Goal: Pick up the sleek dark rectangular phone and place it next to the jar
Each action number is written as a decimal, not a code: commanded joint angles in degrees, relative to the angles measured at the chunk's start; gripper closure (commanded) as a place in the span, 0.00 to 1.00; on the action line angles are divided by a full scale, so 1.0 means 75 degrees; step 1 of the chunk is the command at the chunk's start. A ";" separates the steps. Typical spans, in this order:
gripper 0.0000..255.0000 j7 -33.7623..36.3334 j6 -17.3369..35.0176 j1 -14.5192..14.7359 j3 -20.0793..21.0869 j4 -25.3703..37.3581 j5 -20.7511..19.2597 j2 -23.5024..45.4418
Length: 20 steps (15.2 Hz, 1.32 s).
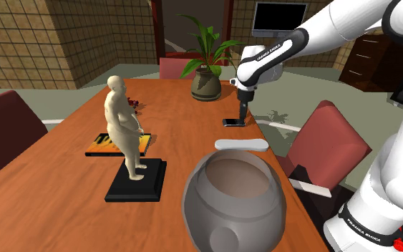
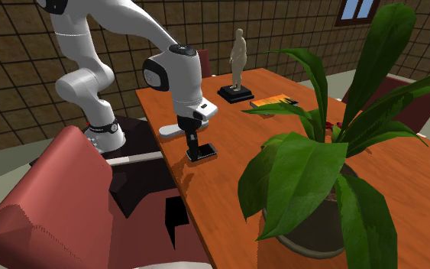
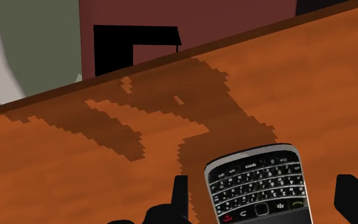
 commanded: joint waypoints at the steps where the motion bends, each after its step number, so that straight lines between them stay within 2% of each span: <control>1: 0.00 -0.0050 0.0273 -0.0007 0.0011 -0.0134 0.0064 0.0143; 9: 0.00 -0.0050 0.0272 -0.0008 0.0011 -0.0133 0.0064 0.0143; 10: 1.00 -0.0050 0.0272 -0.0008 0.0011 -0.0133 0.0064 0.0143; 20: 1.00 -0.0028 0.0177 -0.0003 0.0006 -0.0100 0.0035 0.0078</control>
